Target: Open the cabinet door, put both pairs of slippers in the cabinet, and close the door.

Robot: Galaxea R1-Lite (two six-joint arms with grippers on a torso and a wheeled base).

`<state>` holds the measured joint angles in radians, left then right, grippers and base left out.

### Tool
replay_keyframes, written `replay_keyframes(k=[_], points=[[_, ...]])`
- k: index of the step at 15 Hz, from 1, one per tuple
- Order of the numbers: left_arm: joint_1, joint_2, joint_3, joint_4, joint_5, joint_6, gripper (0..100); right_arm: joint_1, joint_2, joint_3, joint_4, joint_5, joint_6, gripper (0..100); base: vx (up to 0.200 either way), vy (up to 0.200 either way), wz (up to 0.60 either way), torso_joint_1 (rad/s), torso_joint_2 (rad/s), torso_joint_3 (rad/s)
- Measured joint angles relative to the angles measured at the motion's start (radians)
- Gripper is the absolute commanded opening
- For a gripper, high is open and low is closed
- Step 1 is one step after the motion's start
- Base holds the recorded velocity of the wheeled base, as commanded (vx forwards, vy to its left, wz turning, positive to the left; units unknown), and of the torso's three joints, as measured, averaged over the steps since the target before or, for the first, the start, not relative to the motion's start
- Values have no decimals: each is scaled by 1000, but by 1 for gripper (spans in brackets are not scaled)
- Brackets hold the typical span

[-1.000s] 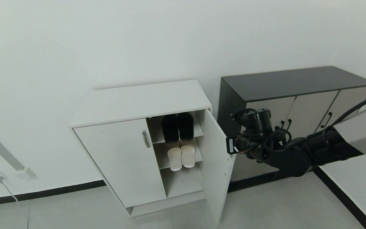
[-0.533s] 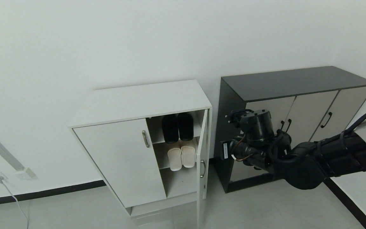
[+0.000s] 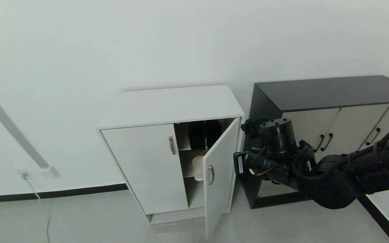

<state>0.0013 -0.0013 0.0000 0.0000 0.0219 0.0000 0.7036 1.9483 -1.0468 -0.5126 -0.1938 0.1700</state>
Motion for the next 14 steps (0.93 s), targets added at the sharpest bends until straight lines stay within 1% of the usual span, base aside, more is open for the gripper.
replay_keyframes(k=[8,12,14], points=[[0,0,0,0,1,0,0,-7,-15,52,-48,-5,-46,0,0,0,0,0,0,0],[0,0,0,0,1,0,0,-18,-48,159,-76,2,-52,0,0,0,0,0,0,0],[0,0,0,0,1,0,0,-18,-67,246,-141,3,-67,0,200,0,0,-2,2,2]])
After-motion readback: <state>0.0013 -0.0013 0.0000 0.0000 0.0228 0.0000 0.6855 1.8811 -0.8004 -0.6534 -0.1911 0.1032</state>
